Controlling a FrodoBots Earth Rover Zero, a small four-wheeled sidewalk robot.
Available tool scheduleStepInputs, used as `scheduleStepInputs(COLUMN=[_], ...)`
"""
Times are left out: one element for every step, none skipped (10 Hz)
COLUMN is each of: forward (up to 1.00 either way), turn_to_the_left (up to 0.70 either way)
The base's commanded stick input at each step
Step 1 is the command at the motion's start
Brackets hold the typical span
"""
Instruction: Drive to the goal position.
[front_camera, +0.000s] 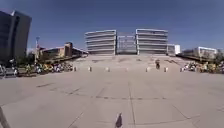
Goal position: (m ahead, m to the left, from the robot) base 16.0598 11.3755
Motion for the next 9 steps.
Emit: scheduleStepInputs(forward=[0.70, 0.70, 0.70, 0.70, 0.70, 0.70, 0.70, 0.70, 0.70], turn_to_the_left=[-0.03, -0.11, -0.09, -0.03, -0.01, -0.01, -0.01, -0.01, -0.01])
